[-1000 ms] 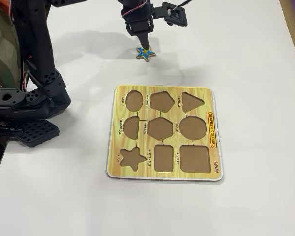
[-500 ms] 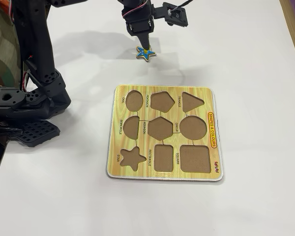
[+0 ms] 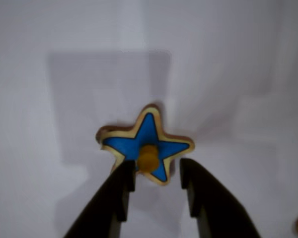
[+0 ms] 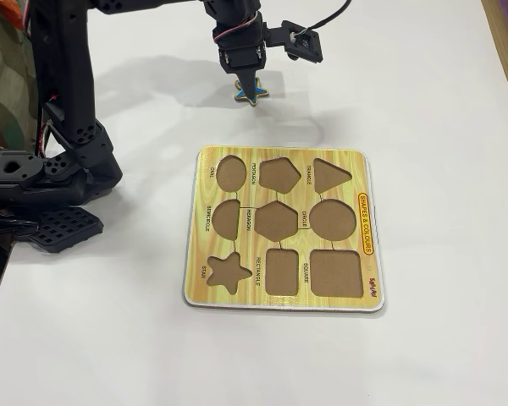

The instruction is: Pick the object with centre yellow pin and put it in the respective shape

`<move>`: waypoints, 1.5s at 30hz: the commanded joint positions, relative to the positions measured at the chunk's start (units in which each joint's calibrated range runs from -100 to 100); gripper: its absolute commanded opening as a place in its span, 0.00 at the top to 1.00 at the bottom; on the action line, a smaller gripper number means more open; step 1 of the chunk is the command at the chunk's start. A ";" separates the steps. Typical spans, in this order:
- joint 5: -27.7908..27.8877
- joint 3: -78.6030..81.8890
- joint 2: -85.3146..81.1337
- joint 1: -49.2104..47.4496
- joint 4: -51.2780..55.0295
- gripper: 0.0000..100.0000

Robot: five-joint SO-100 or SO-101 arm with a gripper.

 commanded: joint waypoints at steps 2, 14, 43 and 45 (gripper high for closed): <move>0.19 -4.23 -0.80 0.82 -0.74 0.89; 0.19 -4.23 -0.80 0.23 -0.74 0.96; 0.35 -2.97 -1.30 1.11 -9.04 0.96; 1.29 -2.97 -1.39 1.79 -9.04 0.96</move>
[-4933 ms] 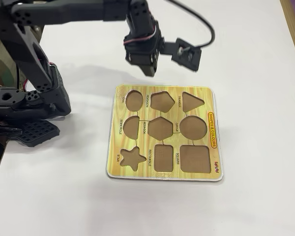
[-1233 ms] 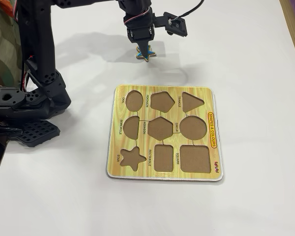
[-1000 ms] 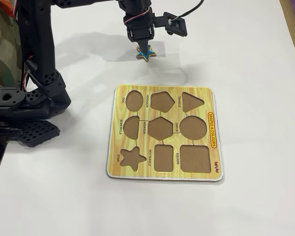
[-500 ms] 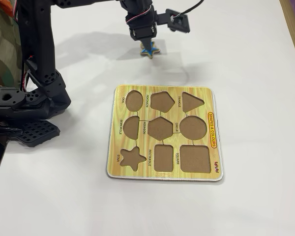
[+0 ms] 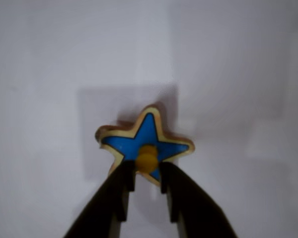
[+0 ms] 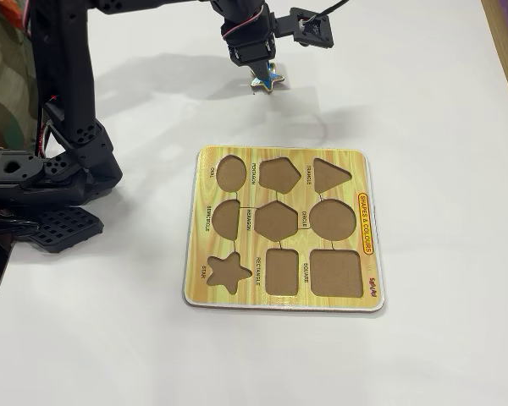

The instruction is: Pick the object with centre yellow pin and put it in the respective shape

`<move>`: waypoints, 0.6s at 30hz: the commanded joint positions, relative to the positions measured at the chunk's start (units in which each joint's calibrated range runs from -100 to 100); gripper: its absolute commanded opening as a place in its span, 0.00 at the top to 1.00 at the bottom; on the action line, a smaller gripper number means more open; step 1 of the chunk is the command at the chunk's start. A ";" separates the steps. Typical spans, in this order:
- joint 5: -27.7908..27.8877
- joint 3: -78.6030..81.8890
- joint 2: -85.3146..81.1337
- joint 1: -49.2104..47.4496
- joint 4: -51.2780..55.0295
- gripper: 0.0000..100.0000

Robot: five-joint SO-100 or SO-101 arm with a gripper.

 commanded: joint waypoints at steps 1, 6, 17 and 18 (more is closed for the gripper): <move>1.97 -2.97 -1.47 2.77 -0.39 0.96; 3.85 -1.98 -3.98 5.99 -0.30 0.96; 9.76 7.01 -11.85 17.13 -0.30 0.96; 10.34 7.64 -12.43 18.30 -0.30 0.96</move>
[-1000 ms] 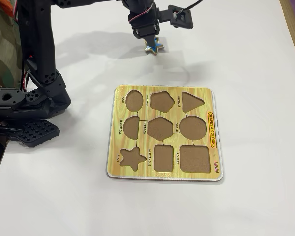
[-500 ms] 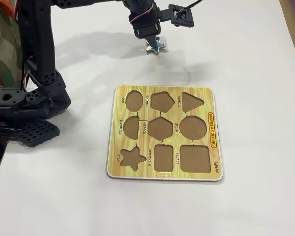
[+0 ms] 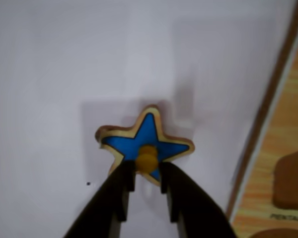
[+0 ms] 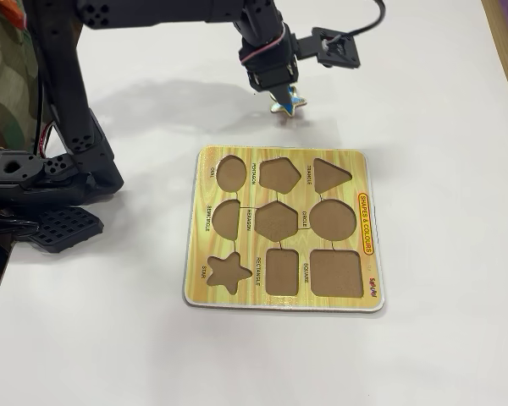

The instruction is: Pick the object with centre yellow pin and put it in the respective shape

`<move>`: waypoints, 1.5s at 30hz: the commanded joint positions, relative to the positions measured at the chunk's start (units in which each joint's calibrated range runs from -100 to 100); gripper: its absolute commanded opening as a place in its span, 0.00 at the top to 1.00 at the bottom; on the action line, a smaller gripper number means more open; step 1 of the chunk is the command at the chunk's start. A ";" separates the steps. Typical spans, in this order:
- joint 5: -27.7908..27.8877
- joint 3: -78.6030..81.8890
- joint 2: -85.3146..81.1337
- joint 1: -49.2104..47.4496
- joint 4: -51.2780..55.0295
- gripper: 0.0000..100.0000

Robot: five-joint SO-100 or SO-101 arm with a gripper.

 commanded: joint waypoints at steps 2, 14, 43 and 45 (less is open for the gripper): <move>2.80 1.62 -6.21 6.42 -0.30 0.96; 9.92 10.79 -14.41 20.68 -0.30 0.96; 23.93 22.57 -26.72 49.10 -0.30 0.96; 25.55 22.57 -26.72 51.05 -0.30 0.96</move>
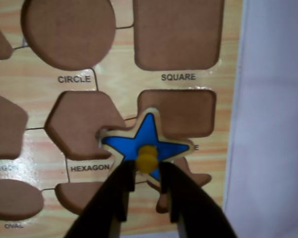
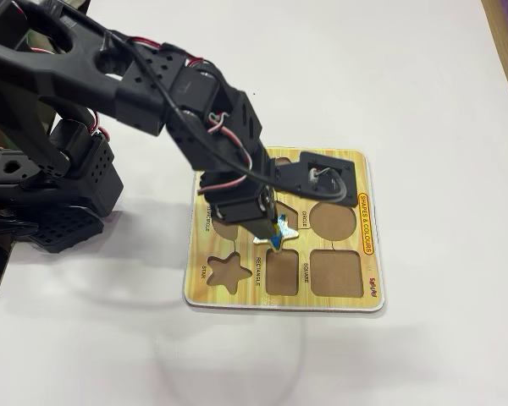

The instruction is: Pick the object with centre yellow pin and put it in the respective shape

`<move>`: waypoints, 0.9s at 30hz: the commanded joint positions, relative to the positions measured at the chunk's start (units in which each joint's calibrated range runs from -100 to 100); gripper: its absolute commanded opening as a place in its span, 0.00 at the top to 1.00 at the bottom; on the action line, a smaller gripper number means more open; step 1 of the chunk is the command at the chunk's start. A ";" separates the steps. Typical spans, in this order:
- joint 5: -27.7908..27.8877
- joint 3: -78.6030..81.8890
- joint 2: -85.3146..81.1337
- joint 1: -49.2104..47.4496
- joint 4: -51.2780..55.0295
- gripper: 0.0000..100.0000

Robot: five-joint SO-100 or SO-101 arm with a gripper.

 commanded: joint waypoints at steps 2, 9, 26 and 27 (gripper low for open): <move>3.41 -0.54 -2.40 4.62 -0.30 0.96; 8.53 -0.09 -2.40 6.87 -0.30 0.96; 8.95 15.29 -10.77 6.97 -1.25 0.96; 9.00 15.02 -10.77 7.07 -1.25 0.96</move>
